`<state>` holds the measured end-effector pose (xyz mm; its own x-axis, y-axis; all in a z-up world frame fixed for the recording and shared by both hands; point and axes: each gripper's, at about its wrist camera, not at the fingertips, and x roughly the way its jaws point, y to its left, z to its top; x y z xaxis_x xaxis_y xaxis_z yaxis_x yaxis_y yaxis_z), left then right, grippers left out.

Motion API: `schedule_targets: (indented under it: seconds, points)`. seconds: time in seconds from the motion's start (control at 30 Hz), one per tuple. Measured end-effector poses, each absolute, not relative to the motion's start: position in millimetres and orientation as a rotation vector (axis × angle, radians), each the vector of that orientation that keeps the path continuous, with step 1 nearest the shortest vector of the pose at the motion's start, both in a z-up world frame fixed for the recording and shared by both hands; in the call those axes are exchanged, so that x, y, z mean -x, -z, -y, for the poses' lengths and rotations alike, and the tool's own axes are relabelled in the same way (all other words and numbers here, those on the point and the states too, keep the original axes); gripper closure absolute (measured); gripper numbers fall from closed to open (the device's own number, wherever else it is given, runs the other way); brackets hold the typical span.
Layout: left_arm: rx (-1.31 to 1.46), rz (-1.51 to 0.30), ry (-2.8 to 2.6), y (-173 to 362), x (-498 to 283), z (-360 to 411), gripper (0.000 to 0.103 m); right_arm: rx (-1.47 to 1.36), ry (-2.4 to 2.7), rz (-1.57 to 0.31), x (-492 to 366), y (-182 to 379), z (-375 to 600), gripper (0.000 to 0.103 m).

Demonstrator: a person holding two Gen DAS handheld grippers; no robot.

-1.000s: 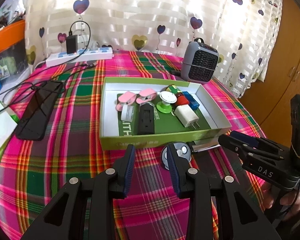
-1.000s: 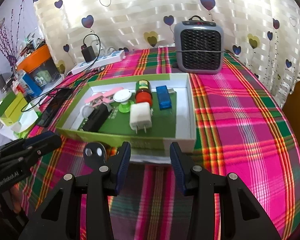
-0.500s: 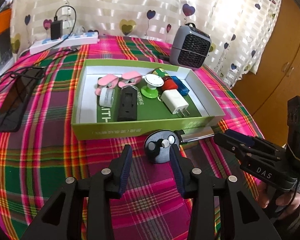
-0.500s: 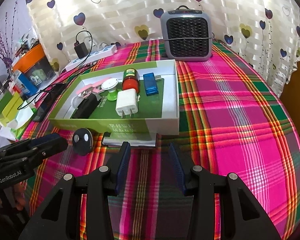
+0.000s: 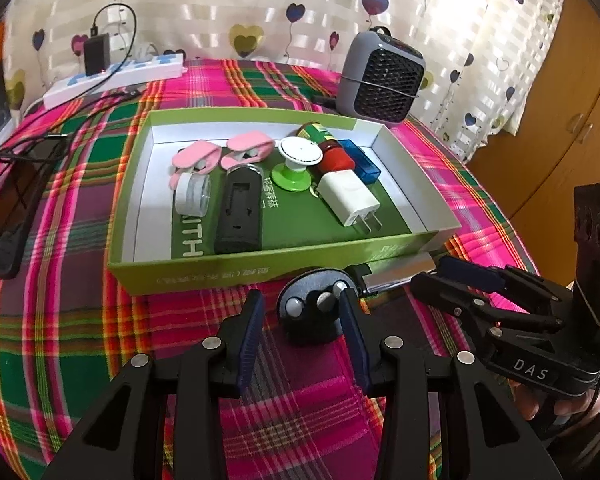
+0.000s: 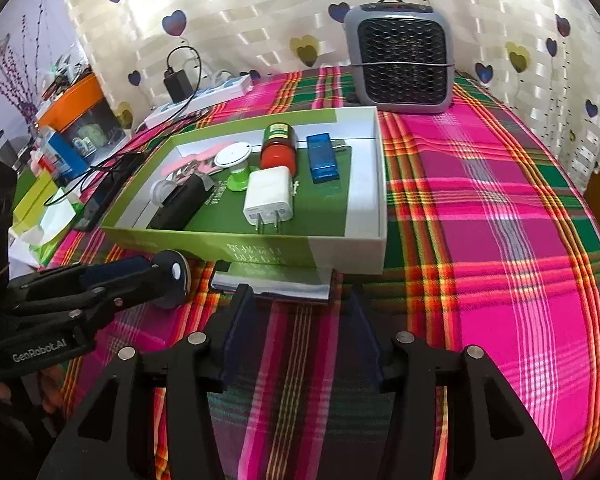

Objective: Organize rigid objects
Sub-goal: 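Grasp the silver rectangular object with the right tool while the left tool holds the fob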

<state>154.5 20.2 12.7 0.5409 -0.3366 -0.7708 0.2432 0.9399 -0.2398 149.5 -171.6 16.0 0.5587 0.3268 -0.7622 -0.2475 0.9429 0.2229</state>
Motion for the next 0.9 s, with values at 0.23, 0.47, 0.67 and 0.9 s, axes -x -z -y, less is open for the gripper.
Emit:
schedule_targets:
  seconds: [0.23, 0.47, 0.67, 0.9]
  points:
    - [0.119, -0.940, 0.341, -12, -159, -25, 0.065, -0.055, -0.410, -0.932, -151, -15, 164, 0.053]
    - [0.133, -0.936, 0.333, -13, -159, -31, 0.065, 0.027, -0.495, -0.940, -142, -13, 155, 0.053]
    - [0.137, -0.936, 0.333, -12, -160, -32, 0.065, 0.092, -0.575, -0.939, -130, -13, 146, 0.053]
    - [0.145, -0.938, 0.334, -12, -160, -33, 0.065, 0.155, -0.512, -0.899, -135, -17, 146, 0.053]
